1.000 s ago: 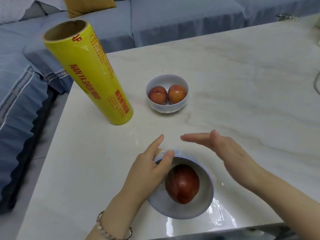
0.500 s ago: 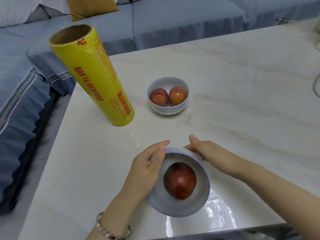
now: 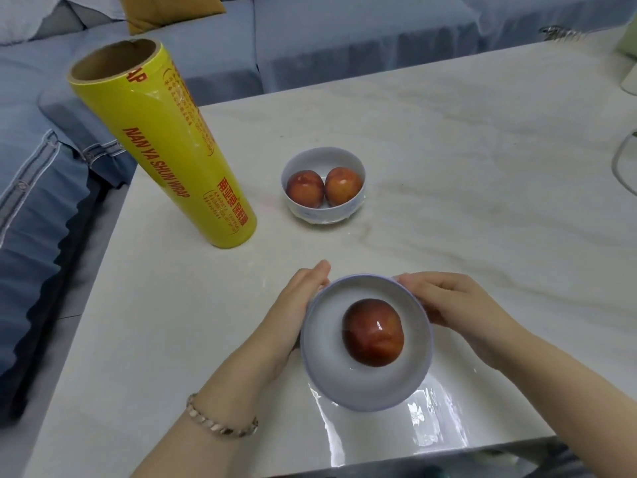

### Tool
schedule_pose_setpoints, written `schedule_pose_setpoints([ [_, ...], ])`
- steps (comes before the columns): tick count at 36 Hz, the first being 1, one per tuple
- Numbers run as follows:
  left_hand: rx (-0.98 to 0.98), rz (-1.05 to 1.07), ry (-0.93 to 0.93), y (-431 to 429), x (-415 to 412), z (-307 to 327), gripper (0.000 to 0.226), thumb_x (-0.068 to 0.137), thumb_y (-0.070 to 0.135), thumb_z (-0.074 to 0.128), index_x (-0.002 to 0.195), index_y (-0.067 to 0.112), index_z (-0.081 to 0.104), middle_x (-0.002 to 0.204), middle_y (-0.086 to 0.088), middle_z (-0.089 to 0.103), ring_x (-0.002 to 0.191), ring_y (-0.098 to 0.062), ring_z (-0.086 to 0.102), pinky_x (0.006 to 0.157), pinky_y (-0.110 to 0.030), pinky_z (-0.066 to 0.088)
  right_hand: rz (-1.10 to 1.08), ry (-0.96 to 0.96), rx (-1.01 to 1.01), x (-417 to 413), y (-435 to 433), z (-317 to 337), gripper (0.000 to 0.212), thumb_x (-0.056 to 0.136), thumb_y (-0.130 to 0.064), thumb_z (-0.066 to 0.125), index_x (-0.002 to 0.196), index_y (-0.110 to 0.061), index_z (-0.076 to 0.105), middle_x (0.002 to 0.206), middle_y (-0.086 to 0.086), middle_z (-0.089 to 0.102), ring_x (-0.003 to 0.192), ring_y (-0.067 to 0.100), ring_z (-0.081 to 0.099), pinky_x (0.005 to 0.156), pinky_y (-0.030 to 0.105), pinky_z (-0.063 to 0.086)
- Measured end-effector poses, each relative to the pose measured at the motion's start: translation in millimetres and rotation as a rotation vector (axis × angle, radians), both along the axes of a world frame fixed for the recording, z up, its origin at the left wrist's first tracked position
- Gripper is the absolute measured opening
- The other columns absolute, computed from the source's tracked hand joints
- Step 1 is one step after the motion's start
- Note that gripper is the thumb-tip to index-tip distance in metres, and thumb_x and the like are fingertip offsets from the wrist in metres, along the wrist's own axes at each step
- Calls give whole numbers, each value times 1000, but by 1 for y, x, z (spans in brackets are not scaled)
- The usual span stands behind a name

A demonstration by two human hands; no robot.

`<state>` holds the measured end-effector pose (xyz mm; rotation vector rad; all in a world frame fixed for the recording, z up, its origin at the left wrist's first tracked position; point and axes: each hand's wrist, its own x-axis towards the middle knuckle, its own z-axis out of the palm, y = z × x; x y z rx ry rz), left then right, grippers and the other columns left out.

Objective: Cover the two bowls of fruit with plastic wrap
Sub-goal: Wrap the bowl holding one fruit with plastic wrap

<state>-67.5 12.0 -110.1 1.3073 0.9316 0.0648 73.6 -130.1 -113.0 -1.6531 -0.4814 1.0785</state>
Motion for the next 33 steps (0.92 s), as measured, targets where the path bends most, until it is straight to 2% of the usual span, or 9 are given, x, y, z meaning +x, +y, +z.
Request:
schedule_pose_setpoints([
  [4,32,-42,-48,8,4,-2,19,86,37,56,81,19,61,79,4,65,69,-4,62,71,-22,46,-53,14,7,0,8,7,13,78,-18,69,83,-8,75,79,7,73,69,10,66,64,19,56],
  [7,21,-96,-71,9,7,-3,23,75,41,66,84,21,71,91,2,71,86,-11,66,88,-31,48,-76,-4,-10,1,12,11,10,76,-15,71,78,-6,75,76,7,72,61,8,65,60,19,55],
  [9,77,-87,-81,11,7,-2,30,68,42,63,85,19,74,97,-1,72,94,-14,66,94,-32,47,-64,-19,-14,1,15,13,8,76,-14,71,76,-6,74,75,8,71,60,8,64,60,20,55],
  [13,325,-137,-96,7,8,3,16,84,24,55,75,26,68,88,10,68,79,8,59,74,-8,44,-32,-95,-40,1,23,14,12,79,-15,69,76,-3,71,71,7,67,63,13,60,64,24,55],
  [16,491,-142,-92,1,5,-1,22,80,33,42,76,31,64,85,20,66,82,8,57,71,-4,41,7,-210,-80,2,29,16,23,85,-19,63,67,-6,69,70,5,66,68,16,57,76,33,52],
  [20,578,-126,-105,-2,-3,-5,26,81,38,35,86,42,60,95,35,60,95,14,53,76,2,35,31,-244,-132,6,38,19,36,94,-22,49,59,-12,53,59,0,53,56,13,46,61,23,42],
  [26,636,-224,-143,-1,-11,-2,30,88,40,30,99,51,56,103,49,53,109,18,48,87,3,31,102,75,-217,11,53,15,28,97,-18,44,69,-14,49,59,-2,46,47,6,39,41,12,32],
  [30,582,-254,-161,0,-11,-3,31,85,47,30,100,50,58,108,39,58,111,11,51,93,-4,35,253,244,-331,27,56,20,29,94,-17,48,66,-13,47,44,-5,43,37,4,35,42,14,25],
  [33,542,-257,-162,-1,-7,-2,34,80,51,31,97,48,60,106,36,61,109,10,53,94,-6,37,371,296,-442,41,54,29,27,85,-33,60,68,-11,56,48,-3,40,37,5,36,37,12,26],
])
